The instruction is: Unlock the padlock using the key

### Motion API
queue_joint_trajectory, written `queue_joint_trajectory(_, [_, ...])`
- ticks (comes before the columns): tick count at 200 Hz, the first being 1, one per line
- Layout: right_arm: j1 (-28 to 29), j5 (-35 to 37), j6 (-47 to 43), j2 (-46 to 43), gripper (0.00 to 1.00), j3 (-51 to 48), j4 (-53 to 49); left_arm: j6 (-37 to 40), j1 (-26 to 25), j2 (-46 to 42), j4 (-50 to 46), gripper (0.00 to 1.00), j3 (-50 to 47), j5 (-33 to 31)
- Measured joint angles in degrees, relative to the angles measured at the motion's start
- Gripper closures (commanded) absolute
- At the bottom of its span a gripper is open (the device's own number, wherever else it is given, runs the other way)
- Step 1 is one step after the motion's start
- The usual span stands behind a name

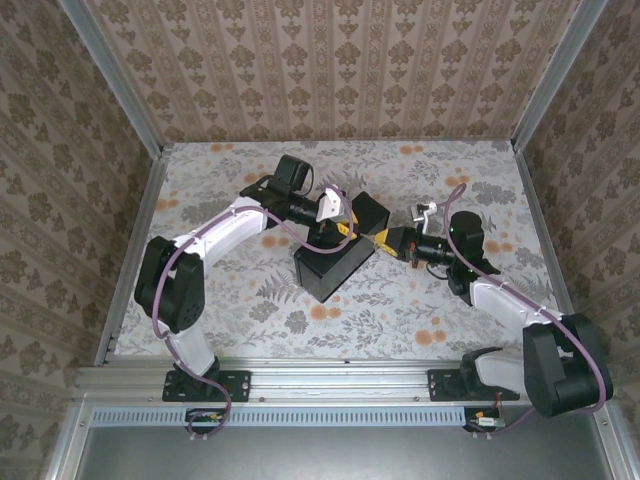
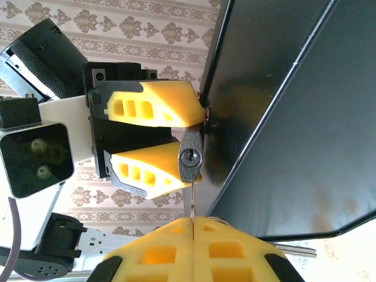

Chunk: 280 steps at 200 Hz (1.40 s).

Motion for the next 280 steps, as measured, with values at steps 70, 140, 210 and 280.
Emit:
queue_joint_trajectory(70, [0.00,0.02,0.00,1.07,1.00,0.87,0.66,-0.02,0.00,0.00,0.00,0.76,0.00,0.00])
queue_joint_trajectory(140, [0.22,0.02,-0.02,1.77,1.00,1.64,0.63,-0.02,0.00,0.00,0.02,0.76,0.00,0.00])
queue_joint_trajectory(210, [0.52,0.07,-0.04,2.93,1.00,2.05,0.63,-0.22,0.04,0.00,0.02,0.76,0.00,0.02])
queue_joint_trajectory(280, [1.14,0.24,-0.02,3.43,1.00,2.27,1.18,-0.17,0.02,0.00,-0.04,0.76,0.00,-0.04])
